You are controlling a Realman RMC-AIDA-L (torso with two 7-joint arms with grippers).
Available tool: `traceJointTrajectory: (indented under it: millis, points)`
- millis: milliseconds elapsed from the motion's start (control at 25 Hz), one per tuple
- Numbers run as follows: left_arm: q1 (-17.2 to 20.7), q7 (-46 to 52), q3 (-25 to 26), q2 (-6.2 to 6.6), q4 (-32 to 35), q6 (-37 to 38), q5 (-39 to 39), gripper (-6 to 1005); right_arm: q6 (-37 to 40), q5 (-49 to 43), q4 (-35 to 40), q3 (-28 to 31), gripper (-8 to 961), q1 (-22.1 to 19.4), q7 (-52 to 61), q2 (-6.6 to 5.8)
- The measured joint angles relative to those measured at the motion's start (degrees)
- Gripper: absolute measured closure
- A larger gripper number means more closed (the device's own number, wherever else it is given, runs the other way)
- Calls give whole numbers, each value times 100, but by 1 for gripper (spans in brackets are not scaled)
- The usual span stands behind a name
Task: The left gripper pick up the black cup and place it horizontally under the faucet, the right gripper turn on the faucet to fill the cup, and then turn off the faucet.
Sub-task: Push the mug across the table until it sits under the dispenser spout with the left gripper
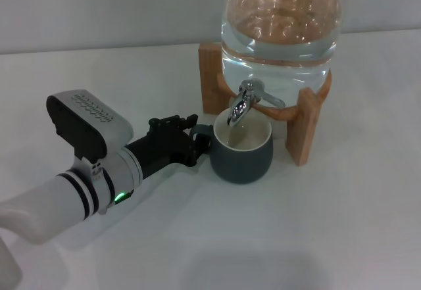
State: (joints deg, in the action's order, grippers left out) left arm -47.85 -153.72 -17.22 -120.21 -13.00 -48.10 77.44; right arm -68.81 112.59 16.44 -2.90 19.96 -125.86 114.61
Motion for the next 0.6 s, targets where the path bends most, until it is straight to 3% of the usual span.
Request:
traceJointTrajectory:
  millis: [600]
  points:
    - [120, -99, 0, 7, 53, -242, -120, 629, -1, 64, 0, 0, 111, -4, 9, 9]
